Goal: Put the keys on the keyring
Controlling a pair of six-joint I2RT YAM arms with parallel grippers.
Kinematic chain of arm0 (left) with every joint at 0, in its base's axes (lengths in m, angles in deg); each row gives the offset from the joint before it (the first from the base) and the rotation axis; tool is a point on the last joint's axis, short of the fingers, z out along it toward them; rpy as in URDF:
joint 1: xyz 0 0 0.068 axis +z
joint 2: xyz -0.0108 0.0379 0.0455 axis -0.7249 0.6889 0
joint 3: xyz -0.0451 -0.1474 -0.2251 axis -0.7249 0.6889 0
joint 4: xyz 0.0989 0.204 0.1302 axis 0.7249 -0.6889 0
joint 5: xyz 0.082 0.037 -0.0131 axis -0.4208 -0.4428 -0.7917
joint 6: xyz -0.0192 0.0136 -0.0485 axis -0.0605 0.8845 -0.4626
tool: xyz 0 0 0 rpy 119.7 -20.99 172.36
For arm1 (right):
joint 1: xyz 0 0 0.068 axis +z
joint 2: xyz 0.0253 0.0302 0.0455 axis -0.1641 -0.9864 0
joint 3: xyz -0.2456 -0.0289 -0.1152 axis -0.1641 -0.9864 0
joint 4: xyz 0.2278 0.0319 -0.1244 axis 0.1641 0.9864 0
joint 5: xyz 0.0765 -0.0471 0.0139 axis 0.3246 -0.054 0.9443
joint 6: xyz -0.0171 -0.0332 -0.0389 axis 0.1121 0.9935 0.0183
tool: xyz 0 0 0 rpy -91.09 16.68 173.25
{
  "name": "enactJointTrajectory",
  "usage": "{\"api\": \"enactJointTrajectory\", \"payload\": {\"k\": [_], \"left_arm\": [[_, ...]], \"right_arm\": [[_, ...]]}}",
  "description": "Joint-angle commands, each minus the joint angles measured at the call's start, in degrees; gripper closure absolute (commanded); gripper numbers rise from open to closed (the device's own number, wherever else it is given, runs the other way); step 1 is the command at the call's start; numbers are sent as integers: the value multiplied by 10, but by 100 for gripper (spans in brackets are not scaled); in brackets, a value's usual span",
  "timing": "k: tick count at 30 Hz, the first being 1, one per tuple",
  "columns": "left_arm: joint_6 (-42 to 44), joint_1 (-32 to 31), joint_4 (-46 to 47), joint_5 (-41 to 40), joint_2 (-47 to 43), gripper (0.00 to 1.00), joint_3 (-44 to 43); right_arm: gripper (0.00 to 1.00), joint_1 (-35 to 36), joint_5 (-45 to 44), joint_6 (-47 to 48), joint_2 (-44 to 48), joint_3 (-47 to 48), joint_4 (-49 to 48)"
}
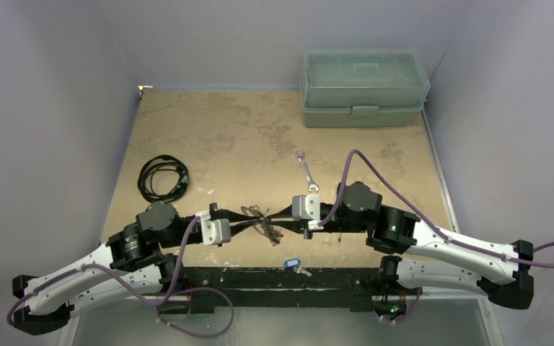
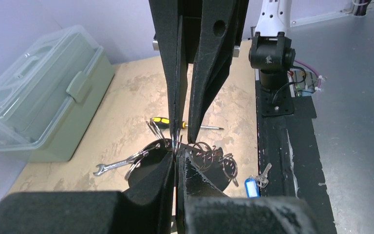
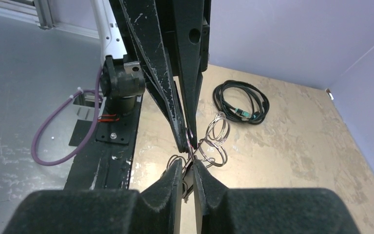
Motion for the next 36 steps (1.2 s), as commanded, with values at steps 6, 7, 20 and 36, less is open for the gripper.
{"api": "enactJointTrajectory", "payload": {"k": [6,7,20,36], "left_arm": [[-20,16,60,29,-13,100,7],[-21,17,61,31,-14,100,8],[-32,28,75,46,-16,100,13],[-41,34,82,54,-26,100,19]], "right_arm": [[97,2,18,7,-1,-8,-62],[98,2,18,7,0,-9,-66],[86,2,44,3,16,-18,-91],[77,2,46,-13,28,-29,-142]]}}
